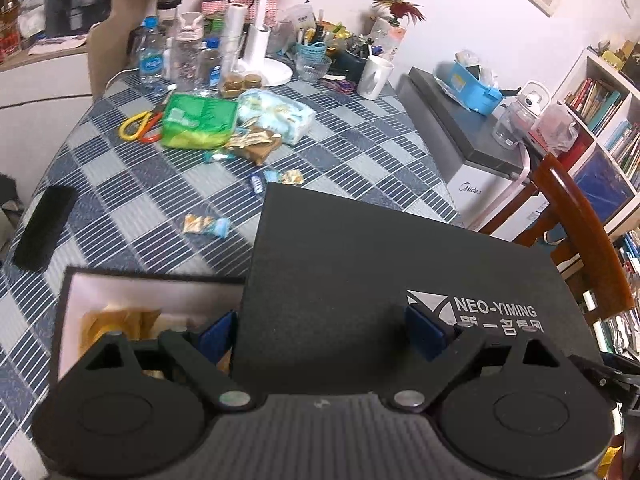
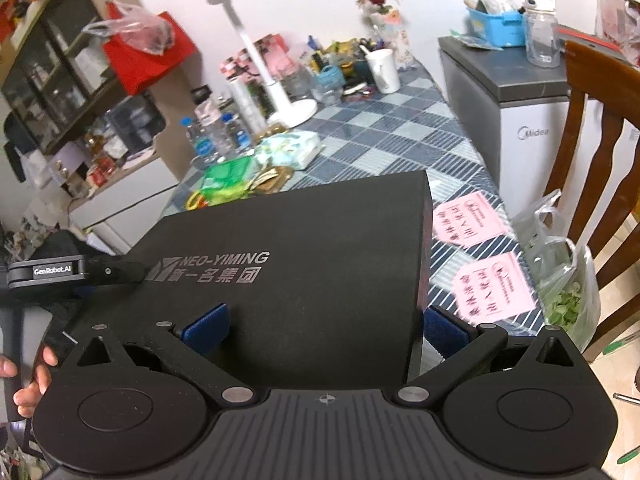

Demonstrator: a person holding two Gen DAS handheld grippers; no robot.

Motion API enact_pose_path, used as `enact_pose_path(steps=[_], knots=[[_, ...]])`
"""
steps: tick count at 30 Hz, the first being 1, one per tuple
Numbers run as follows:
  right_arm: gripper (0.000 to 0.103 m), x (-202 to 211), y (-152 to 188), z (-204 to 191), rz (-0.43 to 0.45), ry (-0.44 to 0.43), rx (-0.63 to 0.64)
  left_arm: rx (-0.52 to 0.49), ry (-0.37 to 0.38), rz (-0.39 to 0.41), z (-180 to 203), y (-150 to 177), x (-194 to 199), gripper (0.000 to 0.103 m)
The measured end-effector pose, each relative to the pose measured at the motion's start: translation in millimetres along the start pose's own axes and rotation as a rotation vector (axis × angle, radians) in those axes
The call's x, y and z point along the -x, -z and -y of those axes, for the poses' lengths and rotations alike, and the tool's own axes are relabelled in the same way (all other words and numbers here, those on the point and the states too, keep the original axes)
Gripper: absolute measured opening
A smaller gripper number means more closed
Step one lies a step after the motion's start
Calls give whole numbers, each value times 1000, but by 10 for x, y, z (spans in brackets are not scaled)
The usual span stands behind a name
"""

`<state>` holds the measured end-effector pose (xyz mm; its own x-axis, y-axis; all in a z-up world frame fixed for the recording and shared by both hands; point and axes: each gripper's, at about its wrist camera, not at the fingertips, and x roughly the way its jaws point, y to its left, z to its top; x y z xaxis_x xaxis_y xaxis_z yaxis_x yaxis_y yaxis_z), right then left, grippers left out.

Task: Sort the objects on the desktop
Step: 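Lift the black lid with both grippers and carry it toward the white box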

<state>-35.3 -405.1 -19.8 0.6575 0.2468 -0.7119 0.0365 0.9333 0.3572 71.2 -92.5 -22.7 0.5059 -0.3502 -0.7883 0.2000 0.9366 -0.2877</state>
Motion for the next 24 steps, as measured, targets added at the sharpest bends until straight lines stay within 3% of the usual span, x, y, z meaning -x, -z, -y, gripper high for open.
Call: enact_pose_path(steps=[16, 24], knots=[[103, 370, 852, -1013, -25, -111, 107, 92, -15, 18, -956, 941, 972, 103], [103, 511, 1405, -1328, -113, -165, 146, 110, -39, 11, -1295, 1578, 1349, 103]])
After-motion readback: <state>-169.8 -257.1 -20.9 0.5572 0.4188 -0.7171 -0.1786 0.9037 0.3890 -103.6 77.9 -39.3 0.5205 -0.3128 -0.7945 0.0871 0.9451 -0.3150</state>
